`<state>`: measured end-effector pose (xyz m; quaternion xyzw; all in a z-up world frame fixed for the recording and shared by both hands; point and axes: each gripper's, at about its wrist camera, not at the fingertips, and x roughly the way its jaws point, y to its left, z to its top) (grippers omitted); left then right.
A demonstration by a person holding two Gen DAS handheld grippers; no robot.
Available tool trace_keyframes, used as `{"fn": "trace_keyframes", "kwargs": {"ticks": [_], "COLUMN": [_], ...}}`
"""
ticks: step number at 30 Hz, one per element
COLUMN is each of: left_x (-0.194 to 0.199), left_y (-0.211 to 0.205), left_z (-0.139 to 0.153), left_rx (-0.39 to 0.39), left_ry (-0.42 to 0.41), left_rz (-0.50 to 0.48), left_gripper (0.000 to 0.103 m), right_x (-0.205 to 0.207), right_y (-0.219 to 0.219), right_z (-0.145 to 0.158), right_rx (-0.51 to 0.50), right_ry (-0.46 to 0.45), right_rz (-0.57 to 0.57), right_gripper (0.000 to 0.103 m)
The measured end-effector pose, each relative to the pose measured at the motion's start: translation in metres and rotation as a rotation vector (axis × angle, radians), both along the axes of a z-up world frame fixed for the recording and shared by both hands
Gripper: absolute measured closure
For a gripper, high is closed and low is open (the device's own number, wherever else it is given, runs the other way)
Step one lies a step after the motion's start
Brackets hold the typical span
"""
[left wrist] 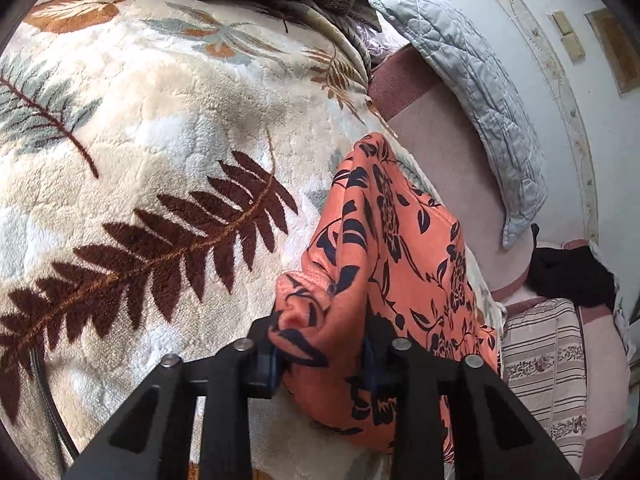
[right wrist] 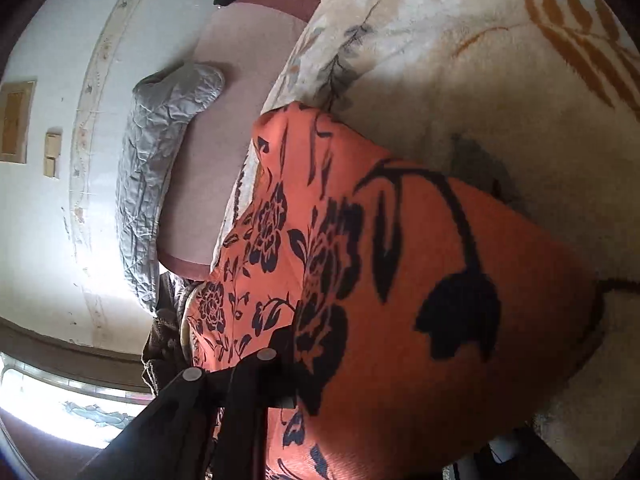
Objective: Fold small clothes
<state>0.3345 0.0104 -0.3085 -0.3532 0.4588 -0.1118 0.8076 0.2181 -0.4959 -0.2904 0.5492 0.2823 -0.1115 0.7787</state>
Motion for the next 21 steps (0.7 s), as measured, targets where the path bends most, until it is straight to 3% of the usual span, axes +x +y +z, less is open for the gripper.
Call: {"fn": "trace_keyframes", "kwargs": {"ticks": [4,8,10,13,15,17,18,19,21], "left_x": [-0.016,-0.052,-0.067,-0.07,-0.069,-0.071,-0.074,-0.076,-0.073], "left_y": [-0.002,0.003,0.008,0.009,0.022,0.036,0.041,0.045,0.046], "left_z": [0.029,0.05,0.044,0.021,0.027,0.052,0.068,0.081,0.1], "left_rx": [0.048,0.107,0.147,0.261,0.218,0.298,0.368,0.429,0.476], "left_ry": [-0.07,-0.095,-0.034,0.105,0.108,0.025,-0.04,-0.101,-0.191], "left_rz": [-0.042,-0.092,-0.106,-0.151,-0.136,-0.065,-0.011,0.042,0.089], "left_gripper": [0.079,0.08,0.078,0.07,0.068,0.065,0.058,0.046,0.037], "right_x": [-0.011,-0.045,-0.056,-0.054,-0.061,-0.079,-0.087,-0.094,-0.106], "right_y": [0.02,0.032,0.029,0.008,-0.01,-0.027,-0.033,-0.039,-0.046], "right_z": [0.045,0.065,0.06,0.027,0.011,0.014,0.021,0.029,0.048], "right_rx": [-0.221,-0.285,-0.26,-0.17,-0.028,0.053,0.049,0.025,-0.071], "right_ry": [-0.062,-0.077,-0.032,0.153,0.166,0.117,0.1,0.097,0.113], "right_rz": [0.029,0.041,0.057,0.101,0.111,0.053,0.029,0.005,-0.068], "right_gripper": [0.087,0.087,0.087,0.082,0.08,0.077,0.077,0.076,0.071]}}
